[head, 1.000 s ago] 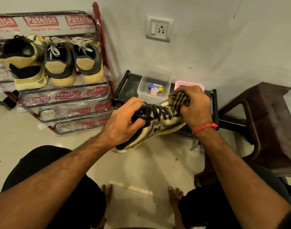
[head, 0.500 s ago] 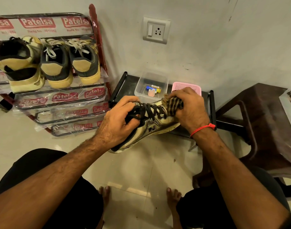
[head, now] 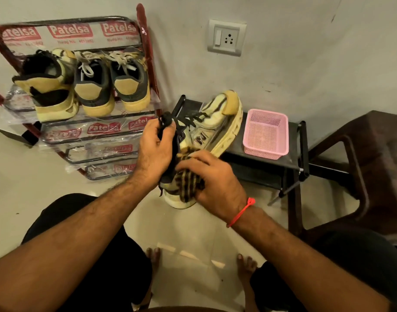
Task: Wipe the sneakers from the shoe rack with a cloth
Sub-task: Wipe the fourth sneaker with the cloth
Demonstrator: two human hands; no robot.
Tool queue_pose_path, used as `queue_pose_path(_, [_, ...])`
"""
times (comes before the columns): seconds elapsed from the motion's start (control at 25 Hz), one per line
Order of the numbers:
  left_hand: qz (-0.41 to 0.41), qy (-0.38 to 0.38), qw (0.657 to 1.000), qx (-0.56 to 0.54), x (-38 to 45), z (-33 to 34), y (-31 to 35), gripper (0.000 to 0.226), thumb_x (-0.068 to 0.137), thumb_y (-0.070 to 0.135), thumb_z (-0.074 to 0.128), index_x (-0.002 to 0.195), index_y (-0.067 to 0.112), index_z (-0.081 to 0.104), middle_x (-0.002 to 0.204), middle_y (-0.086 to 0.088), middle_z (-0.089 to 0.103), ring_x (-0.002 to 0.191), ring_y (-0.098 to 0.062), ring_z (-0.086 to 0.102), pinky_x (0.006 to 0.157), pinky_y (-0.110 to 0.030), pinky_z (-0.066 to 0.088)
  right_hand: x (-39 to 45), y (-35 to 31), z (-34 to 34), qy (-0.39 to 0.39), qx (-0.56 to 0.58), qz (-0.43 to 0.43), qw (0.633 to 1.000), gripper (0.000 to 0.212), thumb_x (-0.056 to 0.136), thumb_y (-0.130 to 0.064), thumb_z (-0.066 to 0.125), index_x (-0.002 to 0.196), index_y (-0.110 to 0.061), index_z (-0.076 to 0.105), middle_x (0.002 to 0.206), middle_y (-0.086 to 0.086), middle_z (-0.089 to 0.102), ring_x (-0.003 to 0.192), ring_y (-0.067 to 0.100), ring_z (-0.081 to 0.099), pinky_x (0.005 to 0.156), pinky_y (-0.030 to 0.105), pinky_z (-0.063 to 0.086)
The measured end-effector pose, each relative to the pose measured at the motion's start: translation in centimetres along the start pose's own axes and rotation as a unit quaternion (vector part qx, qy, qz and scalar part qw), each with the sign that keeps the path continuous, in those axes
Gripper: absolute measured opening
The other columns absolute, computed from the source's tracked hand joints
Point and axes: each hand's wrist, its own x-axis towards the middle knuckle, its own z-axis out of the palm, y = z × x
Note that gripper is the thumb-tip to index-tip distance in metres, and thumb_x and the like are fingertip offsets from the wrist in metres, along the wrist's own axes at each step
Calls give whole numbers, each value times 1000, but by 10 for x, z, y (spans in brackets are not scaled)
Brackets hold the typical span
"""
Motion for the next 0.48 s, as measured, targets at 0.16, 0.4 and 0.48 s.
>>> queue_pose_path(0.16, [-139,12,990,-15,15,-17,-1,32,94,50,52,98,22,67,88,-3,70,88,-28,68,80,-51,56,-11,-5,10,-78,0,-127,989,44,78,-8,80,120,-14,68,119,13,62,113,29,59,90,42,55])
queue_pose_path(0.4, [-104,-119,987,-6,-5,6,8,25,103,34,54,99,15,70,87,2,69,83,-14,64,71,-28,47,25,66,-52,124,-116,71,983,53,63,13,71,111,-9,72,110,15,65,105,33,60,89,46,54])
queue_pose_path(0.48, [-100,-102,990,-13,-3,7,12,24,103,33,54,97,15,69,87,2,68,83,-14,63,73,-29,48,25,66,-56,129,-85,91,984,49,66,12,71,109,-13,72,109,10,68,104,24,62,91,43,53])
